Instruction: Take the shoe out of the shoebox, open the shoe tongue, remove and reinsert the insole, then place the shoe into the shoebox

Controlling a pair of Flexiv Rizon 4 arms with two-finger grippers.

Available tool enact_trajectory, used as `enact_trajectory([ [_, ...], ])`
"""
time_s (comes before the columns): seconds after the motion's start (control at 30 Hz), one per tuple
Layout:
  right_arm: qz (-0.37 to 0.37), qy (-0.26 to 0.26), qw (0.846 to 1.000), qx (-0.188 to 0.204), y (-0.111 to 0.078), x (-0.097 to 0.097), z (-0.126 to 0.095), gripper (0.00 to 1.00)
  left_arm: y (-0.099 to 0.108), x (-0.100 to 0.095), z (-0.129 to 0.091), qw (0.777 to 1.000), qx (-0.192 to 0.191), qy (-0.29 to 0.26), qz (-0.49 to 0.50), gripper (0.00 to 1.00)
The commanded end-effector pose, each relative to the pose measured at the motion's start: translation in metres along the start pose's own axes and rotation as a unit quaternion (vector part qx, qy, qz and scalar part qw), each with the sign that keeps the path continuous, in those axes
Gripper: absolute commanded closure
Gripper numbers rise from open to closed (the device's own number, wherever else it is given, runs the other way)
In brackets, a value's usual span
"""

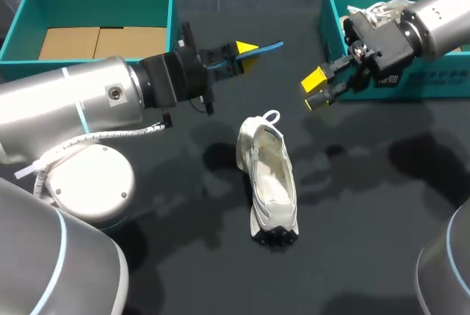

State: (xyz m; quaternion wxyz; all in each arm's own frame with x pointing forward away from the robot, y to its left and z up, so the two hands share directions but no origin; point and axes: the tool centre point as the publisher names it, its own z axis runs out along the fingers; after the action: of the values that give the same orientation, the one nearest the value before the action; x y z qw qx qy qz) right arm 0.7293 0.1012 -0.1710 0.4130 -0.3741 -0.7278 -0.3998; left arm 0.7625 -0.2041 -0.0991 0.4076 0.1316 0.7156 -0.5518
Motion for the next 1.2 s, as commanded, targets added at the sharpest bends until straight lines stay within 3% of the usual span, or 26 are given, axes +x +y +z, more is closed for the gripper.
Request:
enact_trajectory([
  [0.03,0.005,0.009,1.0,0.004,0.003,-0.003,-0.002,0.0,0.008,-0.005,0.014,1.0,-0.006,-0.009,0.013,1.0],
  [0.17,0.007,0.003,1.0,0.004,0.003,-0.003,-0.002,0.0,0.017,-0.01,0.017,0.997,-0.034,-0.004,0.064,1.0],
  [0.5,0.007,0.003,1.0,0.004,0.003,-0.003,-0.002,0.0,0.017,-0.01,0.017,0.997,-0.034,-0.004,0.064,1.0],
  [0.83,0.016,0.033,0.999,-0.03,0.013,-0.002,-0.008,0.0,0.055,-0.001,0.016,0.981,-0.008,-0.006,0.192,1.0],
  [1.2,0.022,0.058,0.996,-0.063,0.025,-0.013,-0.01,0.0,0.057,0.023,0.008,0.959,0.029,-0.006,0.281,1.0],
])
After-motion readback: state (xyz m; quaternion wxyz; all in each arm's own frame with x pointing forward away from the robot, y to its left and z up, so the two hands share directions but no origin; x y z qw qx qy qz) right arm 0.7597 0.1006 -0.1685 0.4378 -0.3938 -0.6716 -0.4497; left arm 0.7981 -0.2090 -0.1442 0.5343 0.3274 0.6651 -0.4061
